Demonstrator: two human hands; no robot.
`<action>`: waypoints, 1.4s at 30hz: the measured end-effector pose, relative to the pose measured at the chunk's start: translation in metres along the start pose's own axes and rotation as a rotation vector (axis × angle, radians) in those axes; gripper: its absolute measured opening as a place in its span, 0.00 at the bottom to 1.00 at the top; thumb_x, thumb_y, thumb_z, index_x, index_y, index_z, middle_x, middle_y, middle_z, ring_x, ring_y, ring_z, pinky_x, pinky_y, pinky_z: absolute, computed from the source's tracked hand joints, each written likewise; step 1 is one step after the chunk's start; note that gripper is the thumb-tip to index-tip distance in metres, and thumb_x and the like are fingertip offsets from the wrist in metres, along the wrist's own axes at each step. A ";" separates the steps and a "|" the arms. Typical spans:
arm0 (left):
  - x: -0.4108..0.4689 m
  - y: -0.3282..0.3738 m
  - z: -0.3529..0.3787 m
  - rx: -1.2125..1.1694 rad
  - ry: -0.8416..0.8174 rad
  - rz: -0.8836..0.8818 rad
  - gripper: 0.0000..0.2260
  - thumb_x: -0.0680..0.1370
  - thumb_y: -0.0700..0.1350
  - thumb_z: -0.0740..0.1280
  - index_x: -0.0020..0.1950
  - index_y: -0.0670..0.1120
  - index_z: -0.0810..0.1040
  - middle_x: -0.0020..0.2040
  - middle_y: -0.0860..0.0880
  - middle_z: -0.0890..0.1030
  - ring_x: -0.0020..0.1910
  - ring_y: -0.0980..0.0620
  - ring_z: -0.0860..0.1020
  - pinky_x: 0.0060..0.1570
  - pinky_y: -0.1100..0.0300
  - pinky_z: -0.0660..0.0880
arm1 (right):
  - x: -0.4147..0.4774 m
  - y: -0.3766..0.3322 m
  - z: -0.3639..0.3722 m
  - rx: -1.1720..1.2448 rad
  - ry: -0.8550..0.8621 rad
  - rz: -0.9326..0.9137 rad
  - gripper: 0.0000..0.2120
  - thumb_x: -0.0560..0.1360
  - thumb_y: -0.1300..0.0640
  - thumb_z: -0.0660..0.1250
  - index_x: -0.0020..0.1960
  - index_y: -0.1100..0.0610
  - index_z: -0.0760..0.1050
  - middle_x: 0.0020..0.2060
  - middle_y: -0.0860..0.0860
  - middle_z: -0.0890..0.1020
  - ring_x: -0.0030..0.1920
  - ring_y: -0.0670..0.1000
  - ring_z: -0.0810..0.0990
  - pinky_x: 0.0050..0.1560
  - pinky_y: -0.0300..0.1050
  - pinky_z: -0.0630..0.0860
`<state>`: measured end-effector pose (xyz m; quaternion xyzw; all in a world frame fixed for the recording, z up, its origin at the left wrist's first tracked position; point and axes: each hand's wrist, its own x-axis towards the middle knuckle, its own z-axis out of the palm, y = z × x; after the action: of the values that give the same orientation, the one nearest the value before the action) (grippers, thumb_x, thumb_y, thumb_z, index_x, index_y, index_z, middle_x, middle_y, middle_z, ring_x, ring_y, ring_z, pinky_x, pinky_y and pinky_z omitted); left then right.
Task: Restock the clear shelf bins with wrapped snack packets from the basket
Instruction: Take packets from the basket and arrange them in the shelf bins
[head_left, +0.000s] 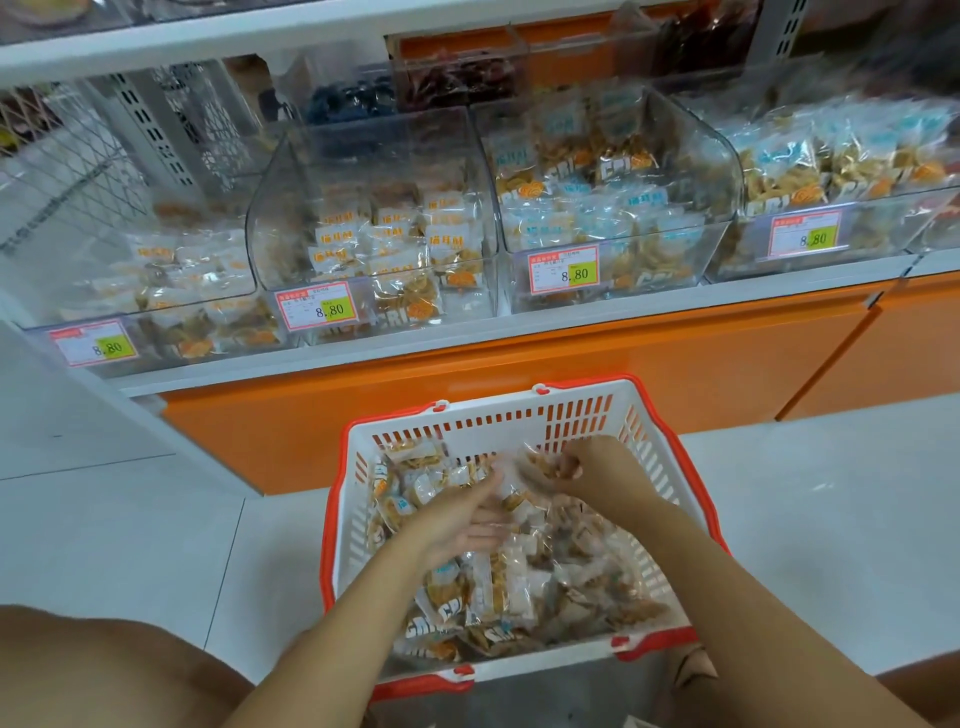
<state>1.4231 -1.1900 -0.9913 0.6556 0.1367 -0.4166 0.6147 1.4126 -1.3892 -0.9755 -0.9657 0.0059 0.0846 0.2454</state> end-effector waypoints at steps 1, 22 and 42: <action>-0.004 0.010 0.005 -0.140 -0.065 0.032 0.27 0.75 0.60 0.64 0.61 0.39 0.73 0.54 0.39 0.82 0.53 0.43 0.82 0.56 0.51 0.78 | -0.001 -0.011 -0.013 -0.027 0.040 -0.124 0.12 0.72 0.58 0.72 0.34 0.55 0.71 0.36 0.49 0.79 0.39 0.47 0.76 0.39 0.38 0.70; -0.096 0.180 -0.061 0.196 0.126 0.754 0.22 0.68 0.38 0.74 0.60 0.45 0.77 0.50 0.44 0.85 0.48 0.48 0.83 0.52 0.58 0.79 | 0.053 -0.131 -0.147 0.677 0.080 -0.309 0.25 0.59 0.46 0.76 0.54 0.49 0.77 0.38 0.46 0.79 0.41 0.42 0.78 0.46 0.34 0.75; -0.050 0.228 -0.136 0.916 0.370 0.688 0.11 0.81 0.43 0.61 0.54 0.44 0.83 0.52 0.49 0.83 0.53 0.53 0.80 0.58 0.53 0.75 | 0.169 -0.199 -0.200 -0.142 0.195 -0.057 0.11 0.73 0.62 0.70 0.35 0.59 0.71 0.38 0.58 0.83 0.39 0.56 0.82 0.42 0.45 0.79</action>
<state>1.6014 -1.0958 -0.8116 0.9220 -0.1719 -0.0891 0.3353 1.6215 -1.3036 -0.7365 -0.9840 -0.0038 -0.0166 0.1771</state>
